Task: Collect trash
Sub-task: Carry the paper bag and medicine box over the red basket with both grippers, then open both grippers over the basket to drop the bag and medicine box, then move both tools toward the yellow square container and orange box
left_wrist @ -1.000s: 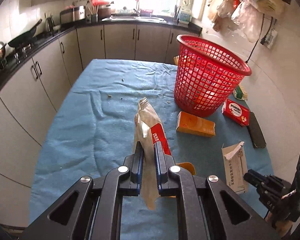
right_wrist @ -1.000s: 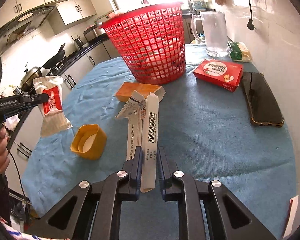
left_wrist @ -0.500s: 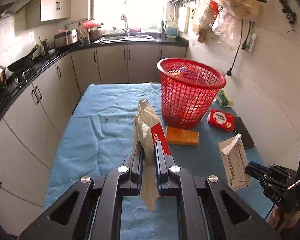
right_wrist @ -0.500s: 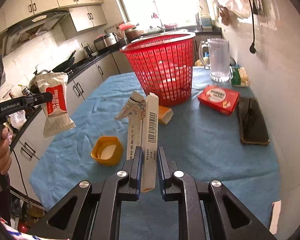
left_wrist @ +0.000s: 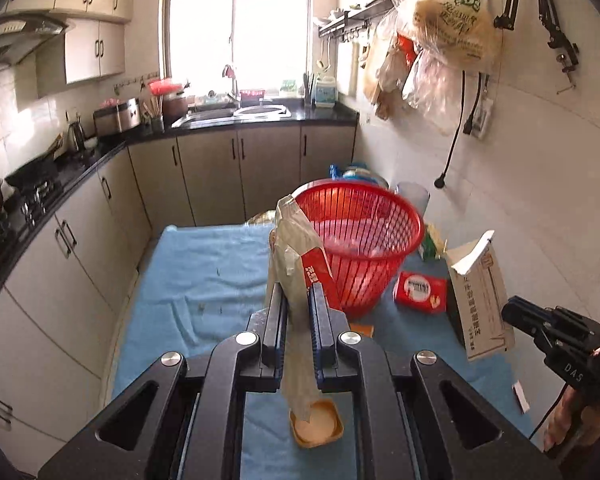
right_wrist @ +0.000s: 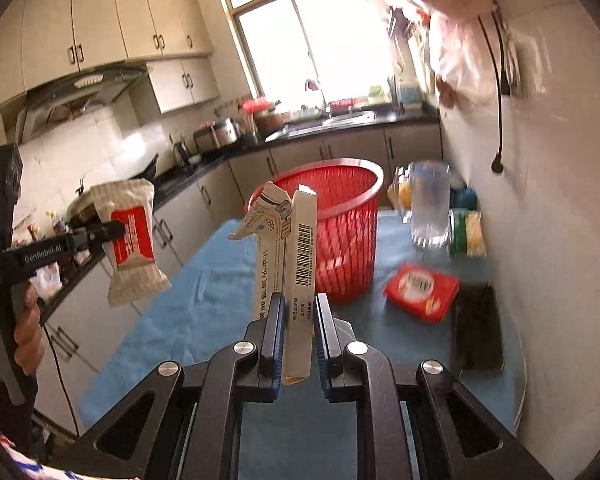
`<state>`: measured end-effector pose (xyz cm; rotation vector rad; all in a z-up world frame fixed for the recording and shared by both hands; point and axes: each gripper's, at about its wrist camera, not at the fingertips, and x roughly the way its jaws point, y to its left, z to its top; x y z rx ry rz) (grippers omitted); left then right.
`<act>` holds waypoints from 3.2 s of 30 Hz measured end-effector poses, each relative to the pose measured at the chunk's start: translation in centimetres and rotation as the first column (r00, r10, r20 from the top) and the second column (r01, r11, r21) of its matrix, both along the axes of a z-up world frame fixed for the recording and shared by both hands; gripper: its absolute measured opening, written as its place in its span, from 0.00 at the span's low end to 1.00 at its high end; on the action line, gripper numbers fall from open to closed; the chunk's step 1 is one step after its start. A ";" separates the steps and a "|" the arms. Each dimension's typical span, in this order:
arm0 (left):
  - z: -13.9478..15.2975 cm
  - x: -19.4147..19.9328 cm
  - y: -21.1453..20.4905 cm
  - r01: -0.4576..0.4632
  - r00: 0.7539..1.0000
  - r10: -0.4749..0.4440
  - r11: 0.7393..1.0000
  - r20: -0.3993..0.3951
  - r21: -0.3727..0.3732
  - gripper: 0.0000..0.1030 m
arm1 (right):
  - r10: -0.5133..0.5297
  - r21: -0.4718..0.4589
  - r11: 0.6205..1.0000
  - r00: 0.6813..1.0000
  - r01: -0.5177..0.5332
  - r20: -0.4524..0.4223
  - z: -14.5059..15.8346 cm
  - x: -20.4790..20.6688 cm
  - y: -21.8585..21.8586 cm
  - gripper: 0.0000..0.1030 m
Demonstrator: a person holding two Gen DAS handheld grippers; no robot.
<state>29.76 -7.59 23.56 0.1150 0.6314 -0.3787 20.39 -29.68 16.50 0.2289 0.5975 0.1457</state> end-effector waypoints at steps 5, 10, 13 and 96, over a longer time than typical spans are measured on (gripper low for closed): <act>3.0 3.1 -2.6 0.007 1.000 -0.007 1.000 0.030 -0.002 0.10 | -0.014 0.018 1.000 0.999 0.013 0.044 2.3 3.2 -0.8 0.15; 4.2 7.5 -5.4 0.003 1.000 -0.002 1.000 0.024 -0.020 0.10 | -0.031 0.032 0.999 0.998 0.029 0.056 3.1 7.4 -1.5 0.15; 3.7 10.3 -7.1 0.007 1.000 -0.007 0.999 0.000 -0.035 0.10 | -0.052 0.048 0.998 0.997 0.049 0.054 3.0 10.2 -2.2 0.15; -22.3 -1.5 3.4 -0.144 0.937 0.171 0.984 -0.305 0.109 0.80 | -0.040 0.039 0.998 0.965 0.052 -0.261 -12.0 -4.1 -2.0 0.74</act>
